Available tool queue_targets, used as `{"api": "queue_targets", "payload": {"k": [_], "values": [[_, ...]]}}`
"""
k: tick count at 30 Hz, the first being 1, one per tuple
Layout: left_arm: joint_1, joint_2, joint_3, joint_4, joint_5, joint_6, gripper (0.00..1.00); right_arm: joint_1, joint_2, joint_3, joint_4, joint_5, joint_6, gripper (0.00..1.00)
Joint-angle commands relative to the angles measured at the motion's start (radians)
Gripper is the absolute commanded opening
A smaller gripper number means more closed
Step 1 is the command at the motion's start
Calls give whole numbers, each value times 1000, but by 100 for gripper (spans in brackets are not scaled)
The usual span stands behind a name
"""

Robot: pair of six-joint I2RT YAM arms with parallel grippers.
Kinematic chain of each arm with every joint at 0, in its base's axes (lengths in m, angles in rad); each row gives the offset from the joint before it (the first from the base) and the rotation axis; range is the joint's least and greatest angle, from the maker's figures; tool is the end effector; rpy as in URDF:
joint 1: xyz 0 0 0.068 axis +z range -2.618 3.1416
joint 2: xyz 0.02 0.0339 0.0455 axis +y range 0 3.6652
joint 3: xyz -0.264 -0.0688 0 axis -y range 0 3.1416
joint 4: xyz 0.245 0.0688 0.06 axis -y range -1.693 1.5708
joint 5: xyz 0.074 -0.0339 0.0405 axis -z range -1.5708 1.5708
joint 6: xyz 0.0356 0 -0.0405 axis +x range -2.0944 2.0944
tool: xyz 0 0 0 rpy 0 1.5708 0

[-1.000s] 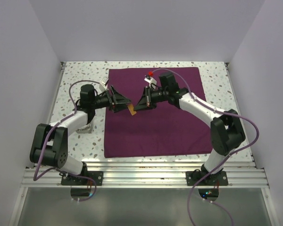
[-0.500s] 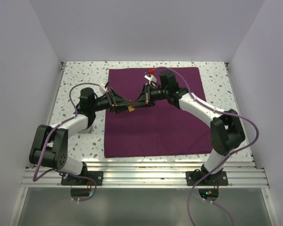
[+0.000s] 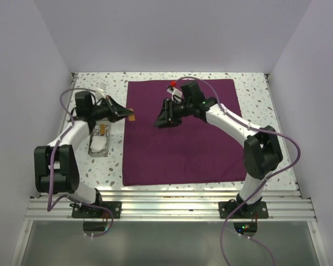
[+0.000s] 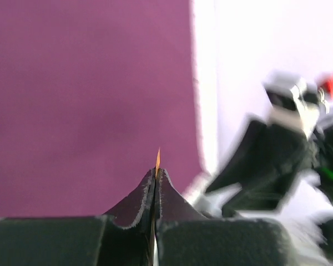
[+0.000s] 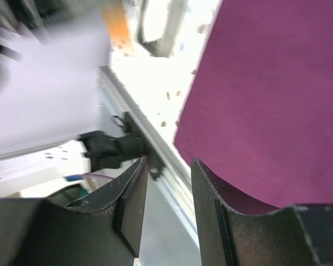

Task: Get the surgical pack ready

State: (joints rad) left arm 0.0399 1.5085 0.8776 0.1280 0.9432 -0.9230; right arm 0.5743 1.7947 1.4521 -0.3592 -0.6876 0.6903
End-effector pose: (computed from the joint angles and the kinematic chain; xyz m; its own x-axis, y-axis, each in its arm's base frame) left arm 0.3208 -0.0160 0.2352 -0.8370 -0.5020 -0.2176 0.0295 0.3558 -0.9341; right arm 0.3295 0.2401 0.2796 -0.9444 -0.0250 -0.3279 -0.2923 0.5206 0.8022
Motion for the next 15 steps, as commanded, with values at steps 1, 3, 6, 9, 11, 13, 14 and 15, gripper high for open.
{"api": "queue_targets", "payload": {"k": [1, 3, 6, 9, 11, 13, 14, 15], "values": [[90, 56, 257, -624, -233, 590, 0, -17, -4, 33, -210, 102, -141, 42], [126, 114, 351, -778, -379, 694, 0, -24, -14, 8, -248, 108, -159, 42], [155, 183, 429, -895, -567, 762, 0, -25, -40, -39, -268, 109, -190, 42], [163, 235, 443, -913, -621, 773, 0, -30, -60, -81, -273, 94, -202, 42], [163, 287, 460, -938, -632, 786, 0, -33, -69, -101, -271, 80, -209, 42], [164, 309, 466, -943, -642, 800, 0, -33, -74, -116, -270, 74, -212, 42], [164, 323, 469, -935, -658, 802, 0, -36, -78, -119, -267, 66, -215, 42], [164, 329, 474, -932, -665, 802, 0, -37, -80, -122, -265, 65, -216, 42]]}}
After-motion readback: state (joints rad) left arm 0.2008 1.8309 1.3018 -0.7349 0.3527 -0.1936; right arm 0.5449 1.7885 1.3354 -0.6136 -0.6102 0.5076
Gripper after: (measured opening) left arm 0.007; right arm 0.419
